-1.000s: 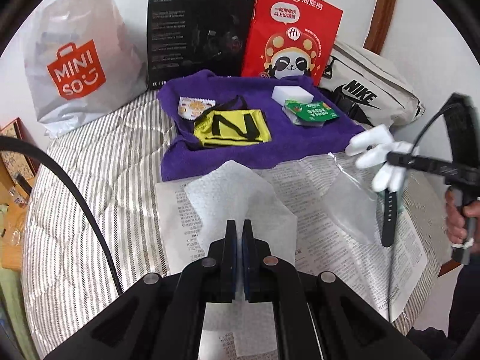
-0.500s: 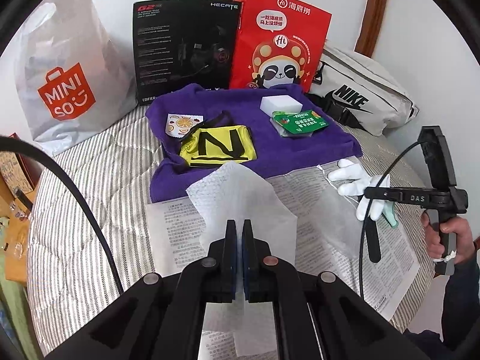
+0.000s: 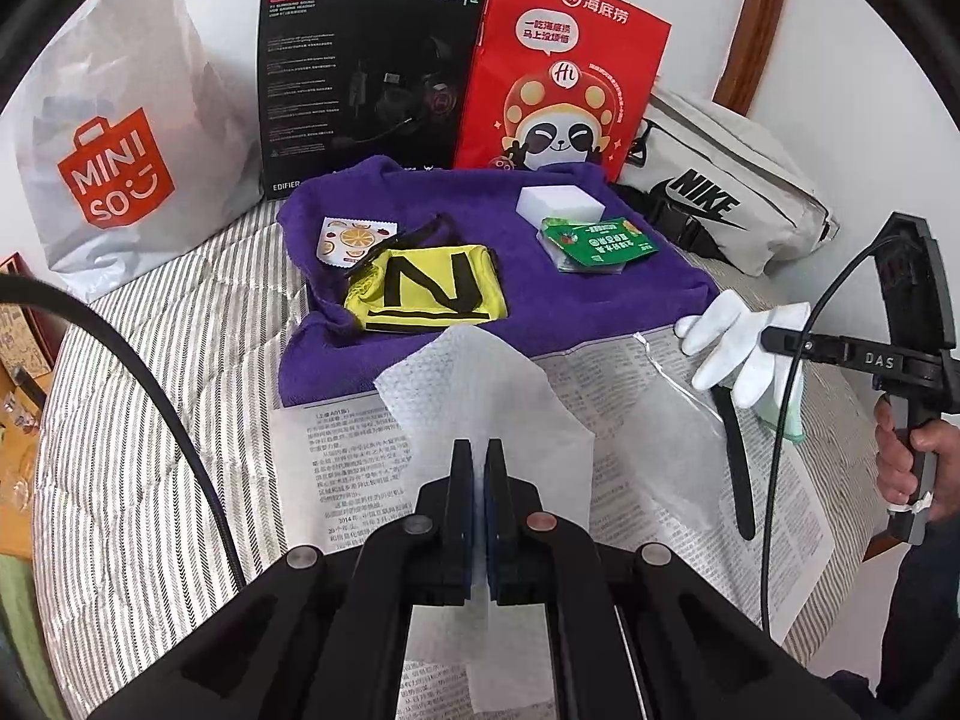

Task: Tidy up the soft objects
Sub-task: 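Lift the white gloves with right while left lifts the white wipe sheet, then carry the gloves onto the purple towel with right while left carries the sheet there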

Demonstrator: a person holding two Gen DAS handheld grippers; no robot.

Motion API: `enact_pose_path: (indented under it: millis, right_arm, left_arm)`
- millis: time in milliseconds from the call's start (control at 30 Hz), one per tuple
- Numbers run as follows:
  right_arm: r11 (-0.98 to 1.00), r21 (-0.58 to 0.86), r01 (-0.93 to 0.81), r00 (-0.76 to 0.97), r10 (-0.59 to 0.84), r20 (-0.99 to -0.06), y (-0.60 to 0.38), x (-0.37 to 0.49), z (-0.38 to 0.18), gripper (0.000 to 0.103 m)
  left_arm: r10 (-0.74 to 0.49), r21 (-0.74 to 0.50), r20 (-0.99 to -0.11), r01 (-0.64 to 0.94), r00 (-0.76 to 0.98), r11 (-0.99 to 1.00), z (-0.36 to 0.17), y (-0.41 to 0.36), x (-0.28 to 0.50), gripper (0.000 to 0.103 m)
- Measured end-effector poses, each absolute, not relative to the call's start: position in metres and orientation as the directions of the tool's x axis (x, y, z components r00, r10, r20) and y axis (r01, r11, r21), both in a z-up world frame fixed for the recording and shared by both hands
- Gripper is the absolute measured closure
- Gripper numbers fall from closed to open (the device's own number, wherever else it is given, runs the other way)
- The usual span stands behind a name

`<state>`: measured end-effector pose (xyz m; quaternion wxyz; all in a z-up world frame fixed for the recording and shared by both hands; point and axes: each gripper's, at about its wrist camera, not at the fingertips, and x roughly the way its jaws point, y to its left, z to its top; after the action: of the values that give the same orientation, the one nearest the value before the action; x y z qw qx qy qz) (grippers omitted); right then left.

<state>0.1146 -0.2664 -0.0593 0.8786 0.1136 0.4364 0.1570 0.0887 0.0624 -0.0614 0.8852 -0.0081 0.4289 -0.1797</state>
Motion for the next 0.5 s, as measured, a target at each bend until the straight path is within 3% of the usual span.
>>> enact_pose_path:
  millis: [500]
  right_arm:
    - [0.923,0.271,-0.275,0.619,0.385,-0.685,-0.239,0.136,-0.009,0.095]
  left_arm:
    - [-0.315,-0.166,-0.738,0.293,0.596,0.942,-0.040,0.072,0.101,0.099]
